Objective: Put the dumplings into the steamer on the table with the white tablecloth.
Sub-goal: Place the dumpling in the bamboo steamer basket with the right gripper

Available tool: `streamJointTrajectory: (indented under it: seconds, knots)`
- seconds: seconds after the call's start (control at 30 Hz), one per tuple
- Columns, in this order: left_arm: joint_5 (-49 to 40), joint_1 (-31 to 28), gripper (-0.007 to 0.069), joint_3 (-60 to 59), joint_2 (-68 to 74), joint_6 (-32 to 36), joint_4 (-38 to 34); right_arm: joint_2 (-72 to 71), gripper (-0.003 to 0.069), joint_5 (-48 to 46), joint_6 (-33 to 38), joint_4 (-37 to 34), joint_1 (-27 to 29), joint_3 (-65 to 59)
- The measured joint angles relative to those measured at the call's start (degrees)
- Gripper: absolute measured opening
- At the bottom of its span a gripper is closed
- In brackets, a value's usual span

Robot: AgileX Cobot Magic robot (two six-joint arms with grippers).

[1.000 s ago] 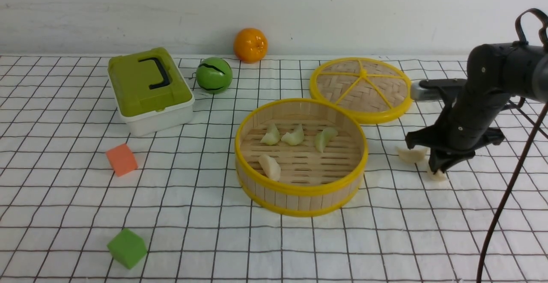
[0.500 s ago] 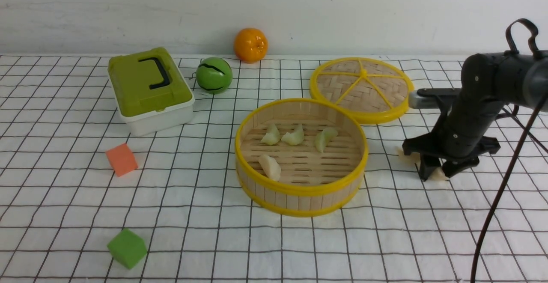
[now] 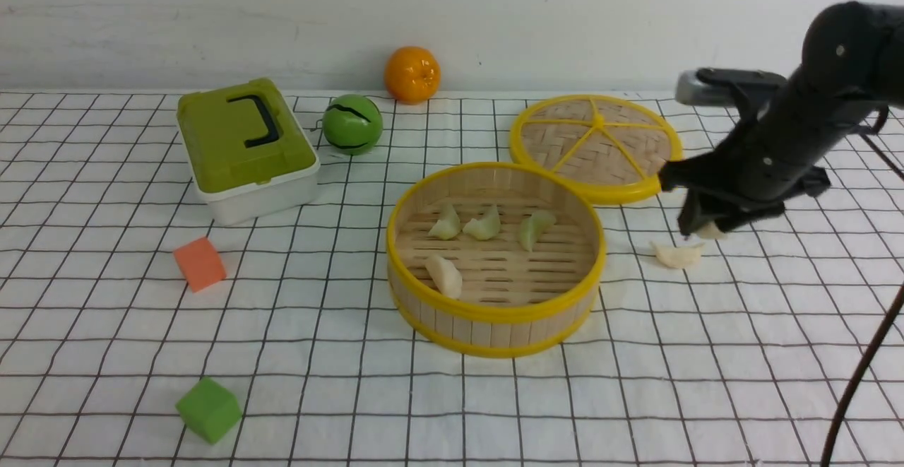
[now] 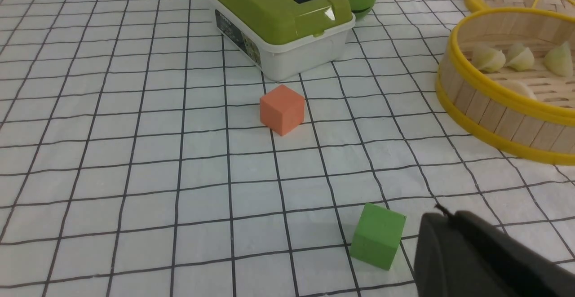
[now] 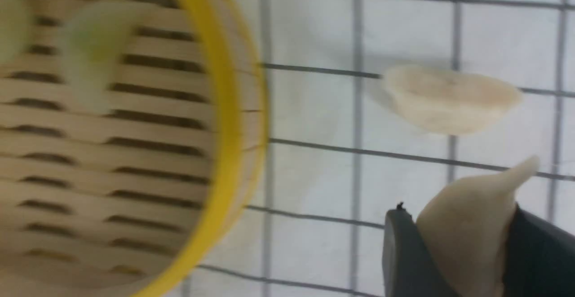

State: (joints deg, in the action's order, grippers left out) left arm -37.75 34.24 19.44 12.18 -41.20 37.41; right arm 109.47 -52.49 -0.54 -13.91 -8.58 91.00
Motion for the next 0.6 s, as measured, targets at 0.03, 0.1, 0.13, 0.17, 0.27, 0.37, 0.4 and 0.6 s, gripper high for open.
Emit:
streamJointTrajectory:
  seconds: [0.03,0.1,0.13,0.17,0.27,0.37,0.4,0.6]
  knots:
    - [0.0,0.0,0.0001,0.0,0.0,0.0,0.0,-0.6,0.0258,1.0,2.3,-3.3,-2.8,0.1]
    - [0.0,0.0,0.0001,0.0,0.0,0.0,0.0,0.0,0.0258,3.6,6.1,-7.8,-7.3,0.1]
    - [0.0,0.0,0.0001,0.0,0.0,0.0,0.0,0.2,0.0258,3.6,6.5,-8.1,-7.7,0.1]
    - [0.0,0.0,0.0001,0.0,0.0,0.0,0.0,1.5,0.0258,5.5,9.0,-10.2,-11.0,0.1]
    - [-0.1,0.0,0.0004,0.0,0.0,0.0,0.0,4.5,0.0258,10.2,10.4,-12.3,-15.5,0.1]
    - [-0.1,0.0,0.0007,0.0,0.0,0.0,0.0,7.7,0.0258,14.3,9.6,-12.8,-17.8,0.1]
    - [-0.1,0.0,0.0008,0.0,0.0,0.0,0.0,8.5,0.0257,15.2,9.0,-12.8,-18.2,0.1]
    - [-0.2,0.0,0.0017,0.0,0.0,0.0,0.0,11.3,0.0255,17.4,7.2,-12.5,-18.8,0.0]
